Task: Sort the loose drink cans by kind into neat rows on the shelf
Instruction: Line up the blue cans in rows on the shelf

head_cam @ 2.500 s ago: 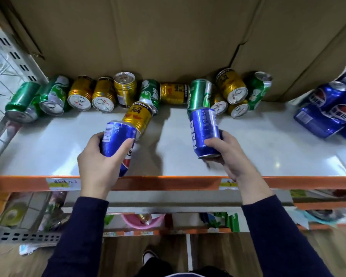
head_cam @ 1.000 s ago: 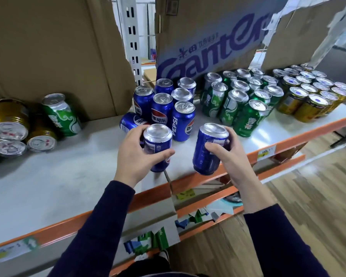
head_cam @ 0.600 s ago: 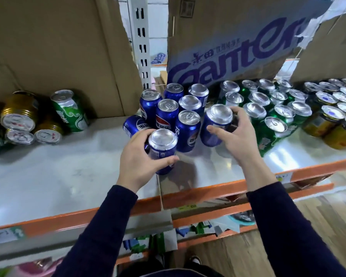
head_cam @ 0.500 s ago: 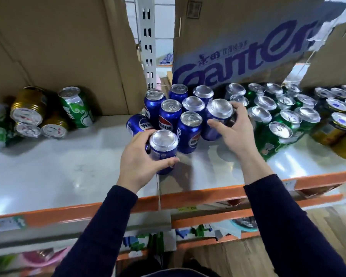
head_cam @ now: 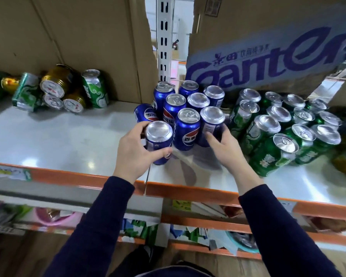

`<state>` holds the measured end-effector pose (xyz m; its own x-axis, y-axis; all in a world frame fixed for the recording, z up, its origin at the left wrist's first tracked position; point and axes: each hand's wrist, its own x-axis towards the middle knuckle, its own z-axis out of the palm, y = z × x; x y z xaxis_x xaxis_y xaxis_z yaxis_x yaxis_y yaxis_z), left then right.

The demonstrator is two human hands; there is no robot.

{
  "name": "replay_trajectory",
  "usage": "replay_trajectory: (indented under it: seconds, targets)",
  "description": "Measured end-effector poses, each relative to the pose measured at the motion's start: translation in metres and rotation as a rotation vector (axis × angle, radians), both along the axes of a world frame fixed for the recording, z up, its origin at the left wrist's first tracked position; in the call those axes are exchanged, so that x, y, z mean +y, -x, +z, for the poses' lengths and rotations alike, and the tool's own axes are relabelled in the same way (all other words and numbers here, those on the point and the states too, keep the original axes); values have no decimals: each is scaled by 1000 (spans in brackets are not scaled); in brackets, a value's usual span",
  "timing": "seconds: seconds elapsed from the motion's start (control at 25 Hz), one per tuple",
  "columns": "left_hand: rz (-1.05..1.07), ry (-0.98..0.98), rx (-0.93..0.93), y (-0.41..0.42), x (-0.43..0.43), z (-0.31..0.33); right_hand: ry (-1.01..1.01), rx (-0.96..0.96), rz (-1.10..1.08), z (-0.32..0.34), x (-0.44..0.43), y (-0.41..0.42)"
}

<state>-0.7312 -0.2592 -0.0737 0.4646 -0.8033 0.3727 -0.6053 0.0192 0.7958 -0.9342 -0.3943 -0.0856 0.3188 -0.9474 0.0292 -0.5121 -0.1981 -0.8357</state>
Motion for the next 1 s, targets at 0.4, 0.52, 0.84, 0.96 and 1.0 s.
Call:
replay_trajectory:
  seconds: [0.4,0.52,0.84,0.96,1.0]
  targets:
    - [87,-50,-74,3,-23,-7,244,247,125,-34,46,17]
    - [41,-75,-78,-2,-20,-8,333,210,140,-30,50,11]
    - [-7,-85,27,-66,1,-22,420,-42,237,-10,91,-57]
    - [-8,-100,21,-112,9,-25,423,-21,303,0,113,-111]
    - [-13,-106,28,-129,11,-25,463,40,314,2,119,-131]
